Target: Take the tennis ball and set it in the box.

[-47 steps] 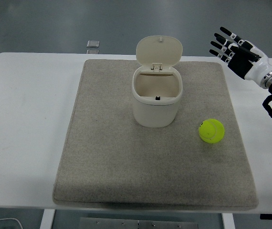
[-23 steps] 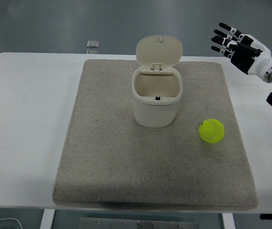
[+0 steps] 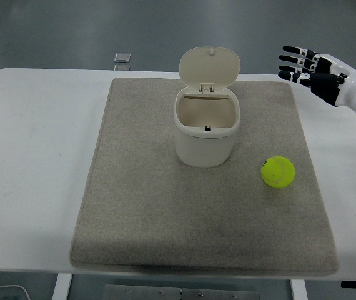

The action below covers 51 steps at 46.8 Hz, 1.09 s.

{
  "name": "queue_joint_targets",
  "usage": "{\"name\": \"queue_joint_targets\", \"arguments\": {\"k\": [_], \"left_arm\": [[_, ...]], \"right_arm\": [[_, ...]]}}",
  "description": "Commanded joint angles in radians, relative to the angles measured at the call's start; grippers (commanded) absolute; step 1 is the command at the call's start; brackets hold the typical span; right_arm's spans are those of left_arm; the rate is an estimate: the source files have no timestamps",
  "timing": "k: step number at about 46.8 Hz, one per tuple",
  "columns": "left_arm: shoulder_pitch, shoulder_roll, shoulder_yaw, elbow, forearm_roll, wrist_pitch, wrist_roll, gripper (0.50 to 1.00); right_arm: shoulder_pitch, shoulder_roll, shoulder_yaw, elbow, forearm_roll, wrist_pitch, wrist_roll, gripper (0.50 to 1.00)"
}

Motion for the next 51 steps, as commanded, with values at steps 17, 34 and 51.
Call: {"name": "queue_joint_targets", "arguments": {"k": [17, 34, 51], "left_arm": [[0.000, 0.000, 0.000, -0.001, -0.001, 0.000, 0.000, 0.992], [0.000, 0.000, 0.000, 0.000, -0.001, 0.000, 0.000, 0.992], [0.000, 0.000, 0.000, 0.000, -0.001, 0.000, 0.000, 0.992]], "right_arm": [[-0.003, -0.100, -0.026, 0.076, -0.313, 0.135, 0.008, 0.913], [-0.038, -0.261, -0.023, 0.274, -0.492, 0.255, 0.031, 0.913], [-0.133, -0.274, -0.019, 0.414, -0.689, 0.198, 0.065, 0.913]]}}
